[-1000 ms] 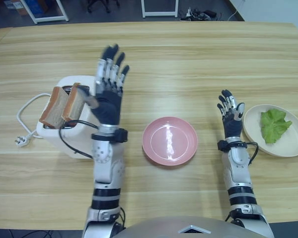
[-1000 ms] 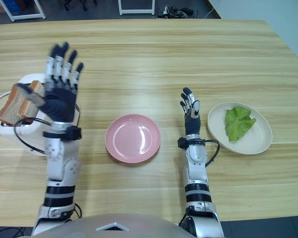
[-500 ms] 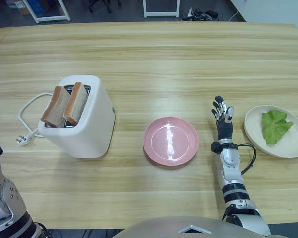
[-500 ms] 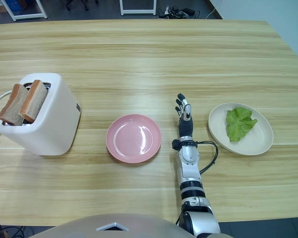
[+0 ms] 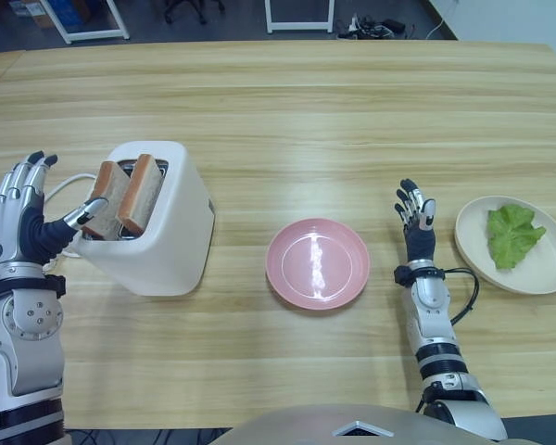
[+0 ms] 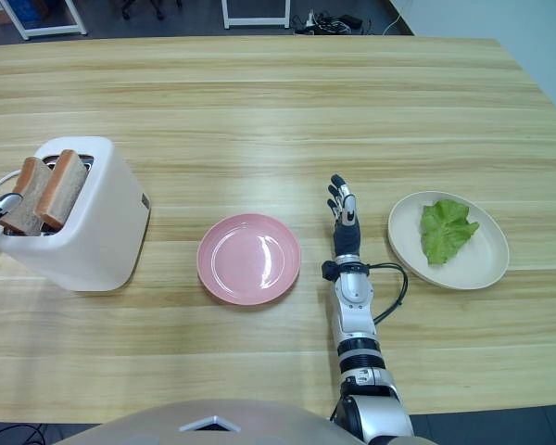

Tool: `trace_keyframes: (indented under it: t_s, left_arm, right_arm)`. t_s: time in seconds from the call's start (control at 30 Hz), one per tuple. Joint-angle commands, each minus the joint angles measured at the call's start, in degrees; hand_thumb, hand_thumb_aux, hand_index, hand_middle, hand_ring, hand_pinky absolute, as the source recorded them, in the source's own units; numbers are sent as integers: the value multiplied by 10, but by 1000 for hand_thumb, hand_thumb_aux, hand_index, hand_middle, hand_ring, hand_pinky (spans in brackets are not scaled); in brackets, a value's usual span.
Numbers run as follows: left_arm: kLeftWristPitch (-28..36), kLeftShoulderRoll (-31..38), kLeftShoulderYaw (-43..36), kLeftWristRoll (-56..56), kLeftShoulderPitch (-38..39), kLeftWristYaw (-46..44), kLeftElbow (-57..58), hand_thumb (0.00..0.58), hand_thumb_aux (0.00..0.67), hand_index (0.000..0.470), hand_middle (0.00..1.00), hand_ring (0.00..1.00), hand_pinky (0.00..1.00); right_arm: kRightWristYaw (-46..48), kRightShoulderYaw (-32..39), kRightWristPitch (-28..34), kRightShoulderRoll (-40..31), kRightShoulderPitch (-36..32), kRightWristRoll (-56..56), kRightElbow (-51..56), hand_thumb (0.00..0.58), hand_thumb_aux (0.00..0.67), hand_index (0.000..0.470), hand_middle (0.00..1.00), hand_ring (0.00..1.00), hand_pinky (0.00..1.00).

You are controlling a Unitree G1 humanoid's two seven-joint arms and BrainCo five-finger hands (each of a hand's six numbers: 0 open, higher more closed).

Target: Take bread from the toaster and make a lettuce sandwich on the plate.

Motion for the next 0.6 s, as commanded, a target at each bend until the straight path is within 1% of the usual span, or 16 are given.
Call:
trace_keyframes:
  t_s: [0.03, 0.23, 0.27, 0.3, 0.33, 0.37, 0.43, 0.5, 0.53, 0.6]
  left_arm:
    - [14, 10, 8, -7, 25, -29, -17, 0, 0, 0, 0, 0, 0]
    - [27, 12, 9, -18, 40, -61, -39, 0, 0, 0, 0, 0, 0]
    - [27, 11, 7, -22, 43, -67, -42, 104, 63, 44, 0, 0, 0]
    - [27, 9, 6, -30, 44, -75, -44, 255, 168, 118, 0, 0, 0]
    - [29, 8, 6, -34, 46, -81, -47, 390, 286, 201, 0, 0, 0]
    - [30, 8, 5, -35, 48, -85, -49, 434, 334, 234, 0, 0, 0]
    - [29, 8, 6, -41, 50, -91, -52, 466, 373, 262, 0, 0, 0]
    - [31, 9, 3, -43, 53, -99, -55, 462, 368, 258, 0, 0, 0]
    - [32, 9, 2, -44, 55, -103, -55, 452, 355, 249, 0, 0, 0]
    - [29, 7, 1, -51, 56, -108, -56, 454, 357, 251, 0, 0, 0]
  right_arm:
    - [-2, 2, 12, -1, 0, -6, -5, 0, 0, 0, 0, 0, 0]
    - [-4, 1, 16, 1, 0, -5, -6, 0, 0, 0, 0, 0, 0]
    - [-4, 1, 17, 2, 0, -5, -6, 0, 0, 0, 0, 0, 0]
    - [-4, 1, 18, 2, 1, -4, -7, 0, 0, 0, 0, 0, 0]
    - [-4, 0, 19, 1, 1, -4, -7, 0, 0, 0, 0, 0, 0]
    - [-5, 0, 19, 1, 1, -3, -7, 0, 0, 0, 0, 0, 0]
    - [-6, -1, 21, 1, 2, -2, -8, 0, 0, 0, 0, 0, 0]
    - [-7, -2, 23, 2, 3, -2, -10, 0, 0, 0, 0, 0, 0]
    - [-7, -2, 24, 2, 3, -1, -10, 0, 0, 0, 0, 0, 0]
    - [-7, -2, 25, 2, 3, -1, -11, 0, 0, 0, 0, 0, 0]
